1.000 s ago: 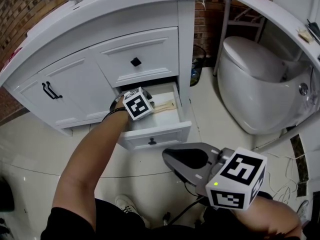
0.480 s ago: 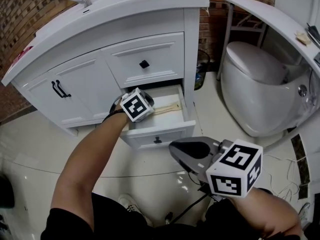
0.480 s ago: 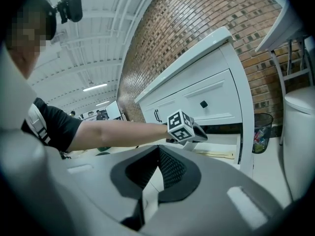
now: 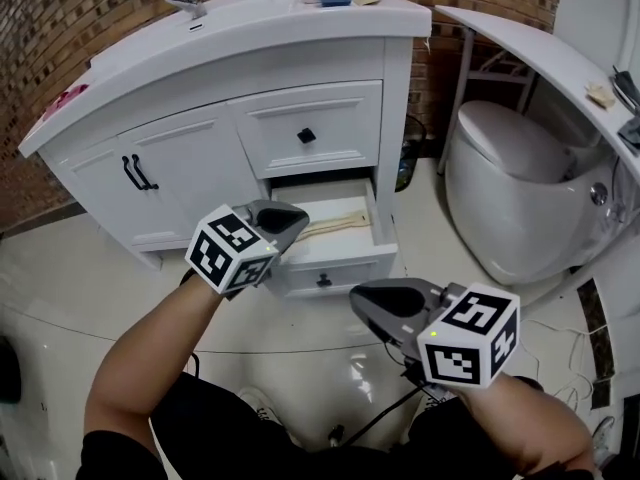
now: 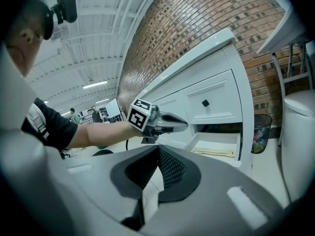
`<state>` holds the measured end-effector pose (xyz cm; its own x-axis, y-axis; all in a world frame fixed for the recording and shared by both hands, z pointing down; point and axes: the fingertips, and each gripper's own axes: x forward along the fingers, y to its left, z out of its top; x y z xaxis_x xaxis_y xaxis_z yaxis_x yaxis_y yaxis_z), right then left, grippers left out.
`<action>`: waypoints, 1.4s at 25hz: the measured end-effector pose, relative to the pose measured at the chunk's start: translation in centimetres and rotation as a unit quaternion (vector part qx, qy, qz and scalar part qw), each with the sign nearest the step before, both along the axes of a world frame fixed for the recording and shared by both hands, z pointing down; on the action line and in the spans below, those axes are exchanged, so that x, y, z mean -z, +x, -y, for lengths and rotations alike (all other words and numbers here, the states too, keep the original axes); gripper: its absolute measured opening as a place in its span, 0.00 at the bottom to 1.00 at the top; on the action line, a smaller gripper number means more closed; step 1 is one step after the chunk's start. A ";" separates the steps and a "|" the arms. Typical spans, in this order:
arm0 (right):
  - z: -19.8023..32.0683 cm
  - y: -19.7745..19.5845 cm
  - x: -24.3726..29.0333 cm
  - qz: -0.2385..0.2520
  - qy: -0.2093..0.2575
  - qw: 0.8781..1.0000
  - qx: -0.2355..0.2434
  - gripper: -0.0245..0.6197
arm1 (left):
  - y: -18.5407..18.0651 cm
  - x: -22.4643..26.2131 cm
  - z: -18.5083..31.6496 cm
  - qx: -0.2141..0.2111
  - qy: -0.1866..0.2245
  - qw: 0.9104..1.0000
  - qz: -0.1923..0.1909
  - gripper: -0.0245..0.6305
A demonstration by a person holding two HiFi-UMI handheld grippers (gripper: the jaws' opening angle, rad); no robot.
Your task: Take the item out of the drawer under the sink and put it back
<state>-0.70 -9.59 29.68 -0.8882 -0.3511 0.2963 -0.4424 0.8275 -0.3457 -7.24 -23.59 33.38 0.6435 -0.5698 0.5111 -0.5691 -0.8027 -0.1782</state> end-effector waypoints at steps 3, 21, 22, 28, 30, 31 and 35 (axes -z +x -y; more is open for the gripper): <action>-0.3 -0.1 0.0 -0.005 0.007 1.000 0.000 0.04 | -0.8 2.6 -3.3 0.007 0.016 0.999 -0.039 0.04; -3.1 0.8 0.7 0.000 0.028 1.000 -0.005 0.04 | -1.4 5.6 -17.9 0.007 -0.003 0.975 -0.222 0.04; -3.4 0.7 0.9 0.000 0.032 0.999 -0.004 0.04 | -1.1 5.7 -18.4 -0.003 -0.005 0.974 -0.225 0.04; -3.9 0.8 1.8 0.001 0.053 0.998 -0.017 0.04 | -1.0 6.3 -19.3 -0.013 0.020 0.975 -0.220 0.04; -3.9 0.7 1.8 -0.002 0.054 0.998 -0.016 0.04 | -1.0 6.2 -19.0 -0.009 0.015 0.974 -0.225 0.04; -3.9 0.7 1.7 -0.003 0.053 0.998 -0.015 0.04 | -1.0 6.2 -18.8 -0.008 0.013 0.974 -0.226 0.04; -3.7 0.6 1.1 -0.008 0.044 0.999 -0.013 0.04 | -0.5 5.8 -18.8 -0.015 0.012 0.976 -0.216 0.04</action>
